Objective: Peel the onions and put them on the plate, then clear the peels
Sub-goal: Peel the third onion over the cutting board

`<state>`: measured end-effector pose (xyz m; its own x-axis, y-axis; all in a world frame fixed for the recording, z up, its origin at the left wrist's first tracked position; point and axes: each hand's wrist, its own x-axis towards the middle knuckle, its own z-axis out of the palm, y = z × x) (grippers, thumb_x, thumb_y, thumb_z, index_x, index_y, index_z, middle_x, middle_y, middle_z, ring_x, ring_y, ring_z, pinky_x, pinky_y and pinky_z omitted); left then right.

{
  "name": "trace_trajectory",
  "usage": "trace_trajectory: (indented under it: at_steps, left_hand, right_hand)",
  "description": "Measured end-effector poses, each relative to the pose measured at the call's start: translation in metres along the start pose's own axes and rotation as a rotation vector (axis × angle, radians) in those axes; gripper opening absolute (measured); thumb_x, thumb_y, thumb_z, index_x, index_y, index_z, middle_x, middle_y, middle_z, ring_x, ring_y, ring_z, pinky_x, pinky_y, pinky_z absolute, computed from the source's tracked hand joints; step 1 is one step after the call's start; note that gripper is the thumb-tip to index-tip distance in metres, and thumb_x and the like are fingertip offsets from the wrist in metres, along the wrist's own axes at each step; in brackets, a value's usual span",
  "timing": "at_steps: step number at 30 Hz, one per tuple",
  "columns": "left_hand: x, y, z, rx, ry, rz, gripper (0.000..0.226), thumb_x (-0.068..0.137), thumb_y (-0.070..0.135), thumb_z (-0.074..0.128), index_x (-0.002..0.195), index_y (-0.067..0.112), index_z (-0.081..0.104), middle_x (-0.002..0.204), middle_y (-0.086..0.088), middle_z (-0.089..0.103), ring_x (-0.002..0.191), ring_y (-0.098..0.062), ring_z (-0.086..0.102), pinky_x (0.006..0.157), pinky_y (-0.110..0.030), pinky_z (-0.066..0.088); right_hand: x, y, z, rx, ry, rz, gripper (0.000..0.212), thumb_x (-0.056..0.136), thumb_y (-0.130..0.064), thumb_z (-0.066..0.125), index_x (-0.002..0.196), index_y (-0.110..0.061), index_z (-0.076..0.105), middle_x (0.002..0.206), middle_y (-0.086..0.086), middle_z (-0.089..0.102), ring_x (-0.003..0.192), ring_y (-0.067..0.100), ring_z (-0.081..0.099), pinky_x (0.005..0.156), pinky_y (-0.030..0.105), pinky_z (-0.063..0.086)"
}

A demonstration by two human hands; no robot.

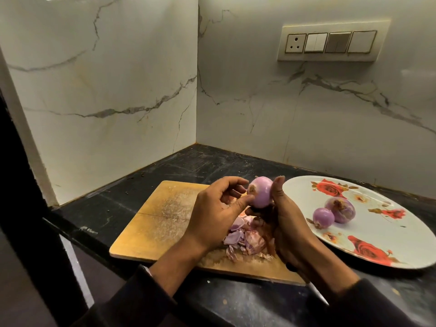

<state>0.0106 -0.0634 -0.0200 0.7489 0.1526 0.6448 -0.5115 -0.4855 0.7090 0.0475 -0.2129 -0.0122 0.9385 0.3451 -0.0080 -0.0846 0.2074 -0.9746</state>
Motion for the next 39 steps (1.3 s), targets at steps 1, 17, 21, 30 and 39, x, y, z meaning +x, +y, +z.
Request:
trace_trajectory:
  at_steps: [1, 17, 21, 30, 39]
  left_hand:
    - [0.000, -0.001, -0.001, -0.005, 0.023, -0.001, 0.035, 0.086, 0.030, 0.074, 0.118, 0.018, 0.069, 0.103, 0.008, 0.070, 0.096, -0.005, 0.068, 0.081, -0.021, 0.058]
    - [0.001, -0.002, -0.003, -0.062, 0.021, -0.053, 0.024, 0.092, 0.015, 0.069, 0.115, 0.024, 0.071, 0.102, 0.013, 0.073, 0.096, -0.001, 0.069, 0.080, -0.021, 0.059]
    - [0.001, -0.003, -0.003, -0.015, 0.014, -0.037, 0.025, 0.092, 0.014, 0.070, 0.115, 0.023, 0.072, 0.103, 0.013, 0.071, 0.099, 0.002, 0.067, 0.081, -0.016, 0.056]
    - [-0.002, -0.001, -0.002, 0.148, 0.088, 0.090, 0.024, 0.086, 0.008, 0.076, 0.109, 0.014, 0.076, 0.096, 0.003, 0.074, 0.088, -0.004, 0.069, 0.077, -0.016, 0.058]
    - [-0.004, 0.000, -0.001, 0.302, 0.165, 0.128, 0.023, 0.085, 0.008, 0.078, 0.107, 0.014, 0.076, 0.098, 0.003, 0.074, 0.086, -0.001, 0.067, 0.080, -0.011, 0.055]
  right_hand:
    - [-0.001, 0.000, 0.000, -0.011, -0.008, -0.015, 0.081, 0.077, -0.075, 0.044, 0.127, -0.014, 0.063, 0.107, 0.017, 0.076, 0.101, 0.035, 0.073, 0.092, 0.054, 0.058]
    - [-0.003, 0.005, 0.003, -0.104, 0.031, -0.236, 0.063, 0.071, -0.048, 0.071, 0.121, -0.012, 0.058, 0.119, 0.014, 0.067, 0.100, 0.022, 0.074, 0.078, 0.028, 0.061]
    - [-0.002, 0.007, 0.000, -0.080, 0.026, -0.229, 0.059, 0.073, -0.040, 0.073, 0.122, -0.012, 0.057, 0.122, 0.015, 0.066, 0.100, 0.023, 0.074, 0.078, 0.029, 0.061]
    - [0.000, 0.013, 0.000, -0.067, 0.017, -0.240, 0.069, 0.068, -0.043, 0.087, 0.121, -0.010, 0.058, 0.122, 0.015, 0.067, 0.107, 0.028, 0.072, 0.086, 0.040, 0.061]
    - [-0.001, 0.017, 0.004, -0.107, 0.038, -0.276, 0.070, 0.063, -0.047, 0.086, 0.119, -0.014, 0.061, 0.120, 0.011, 0.067, 0.107, 0.027, 0.071, 0.088, 0.043, 0.061]
